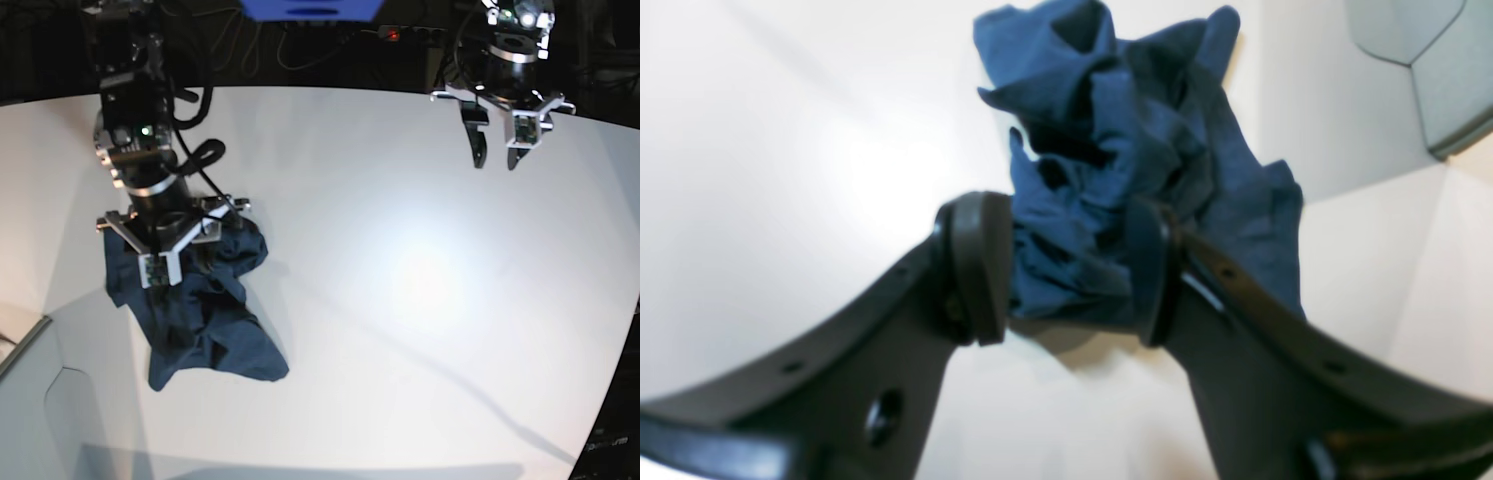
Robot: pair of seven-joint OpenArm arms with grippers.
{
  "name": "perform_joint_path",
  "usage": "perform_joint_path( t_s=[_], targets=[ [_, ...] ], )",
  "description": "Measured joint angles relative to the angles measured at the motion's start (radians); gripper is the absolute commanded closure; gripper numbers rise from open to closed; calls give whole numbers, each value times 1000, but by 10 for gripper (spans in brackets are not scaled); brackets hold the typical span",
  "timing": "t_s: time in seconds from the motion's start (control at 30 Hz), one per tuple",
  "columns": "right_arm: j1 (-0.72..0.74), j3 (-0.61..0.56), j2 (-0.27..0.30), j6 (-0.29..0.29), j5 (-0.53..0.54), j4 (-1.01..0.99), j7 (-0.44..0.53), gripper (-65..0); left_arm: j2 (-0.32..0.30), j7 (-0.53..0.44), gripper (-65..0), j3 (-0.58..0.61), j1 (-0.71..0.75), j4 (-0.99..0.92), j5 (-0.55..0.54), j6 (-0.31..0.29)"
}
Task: Layout the t-shirt on the table in an organized manner, then fold the t-shirt properly
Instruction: 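Lower the right gripper onto the crumpled navy t-shirt and grasp it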
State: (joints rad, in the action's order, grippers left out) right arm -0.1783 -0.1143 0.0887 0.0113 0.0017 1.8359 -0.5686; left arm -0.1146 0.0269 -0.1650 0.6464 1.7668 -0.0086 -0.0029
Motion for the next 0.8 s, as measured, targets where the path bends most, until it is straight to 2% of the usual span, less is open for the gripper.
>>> perform_joint_path(
  t_s=[0.07,0.23,0.8],
  targets=[
    [34,0,0,0,1,-47,8,-291,-1,1,-262,0,-8,0,0,0],
    [93,0,0,0,2,-167,3,-292,-1,106,-262,0,-23,2,0,0],
    [104,0,-1,0,-1,-226,7,-292,1,109,-262,2,-46,4,0,0]
  ],
)
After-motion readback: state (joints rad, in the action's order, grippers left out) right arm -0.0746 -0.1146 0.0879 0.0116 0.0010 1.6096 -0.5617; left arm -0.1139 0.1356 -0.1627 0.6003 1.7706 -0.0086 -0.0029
